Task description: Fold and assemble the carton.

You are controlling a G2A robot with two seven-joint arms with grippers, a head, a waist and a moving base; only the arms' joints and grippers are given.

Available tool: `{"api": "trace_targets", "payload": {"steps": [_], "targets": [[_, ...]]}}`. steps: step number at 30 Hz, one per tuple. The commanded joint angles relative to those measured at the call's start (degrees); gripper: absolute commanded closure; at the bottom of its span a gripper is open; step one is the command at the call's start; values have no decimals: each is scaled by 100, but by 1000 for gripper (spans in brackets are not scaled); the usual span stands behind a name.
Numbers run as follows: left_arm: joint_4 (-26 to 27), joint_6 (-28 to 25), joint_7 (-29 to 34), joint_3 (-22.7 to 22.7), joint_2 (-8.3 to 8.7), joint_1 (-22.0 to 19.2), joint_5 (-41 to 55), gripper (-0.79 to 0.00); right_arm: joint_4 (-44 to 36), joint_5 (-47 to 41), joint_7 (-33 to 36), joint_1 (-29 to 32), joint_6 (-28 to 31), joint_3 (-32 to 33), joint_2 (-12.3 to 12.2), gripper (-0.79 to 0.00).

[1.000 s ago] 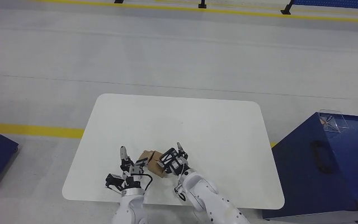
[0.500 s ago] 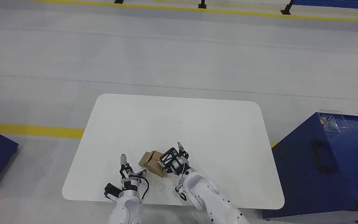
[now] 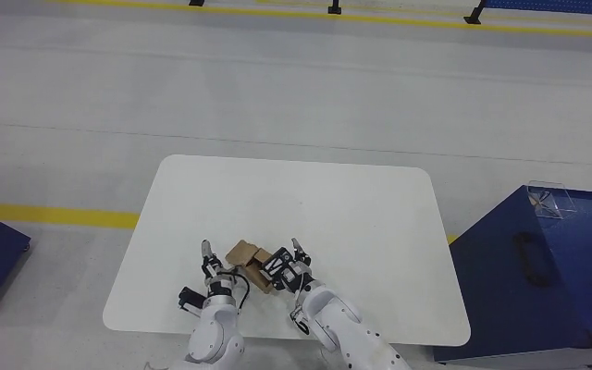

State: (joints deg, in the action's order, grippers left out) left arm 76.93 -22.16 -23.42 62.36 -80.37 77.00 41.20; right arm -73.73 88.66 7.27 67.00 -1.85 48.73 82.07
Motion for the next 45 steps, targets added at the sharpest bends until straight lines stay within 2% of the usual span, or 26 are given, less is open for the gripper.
{"api": "trace_targets", "payload": {"steps": [1, 6, 11, 17, 24, 33, 39, 45], "targets": [[57, -97, 180, 51, -1, 25, -91, -785, 5, 2, 9, 4, 2, 7, 8, -785], [276, -303, 612, 177, 3, 119, -254, -785, 0, 42, 30, 29, -12, 23, 23, -785], [422, -282, 1046, 251, 7, 222, -351, -785, -42, 139, 55, 80, -63, 103, 15, -785], [463, -16, 1037, 247, -25, 270, -455, -785, -299, 278, 67, 242, -277, 504, -68, -785], [613, 197, 1091, 257, -58, 437, -432, -785, -943, 409, 192, 608, -140, 1066, -213, -785], [1290, 317, 1258, 403, -44, 836, -613, -785, -1382, 17, 295, 840, -148, 1571, -270, -785], [1571, 1122, 2009, 585, 26, 956, -502, -785, -1400, -886, 398, 821, 149, 1706, -239, -785], [1569, 1829, 2382, 754, 69, 851, -458, -785, -1400, -886, 398, 821, 149, 1706, -239, -785]]}}
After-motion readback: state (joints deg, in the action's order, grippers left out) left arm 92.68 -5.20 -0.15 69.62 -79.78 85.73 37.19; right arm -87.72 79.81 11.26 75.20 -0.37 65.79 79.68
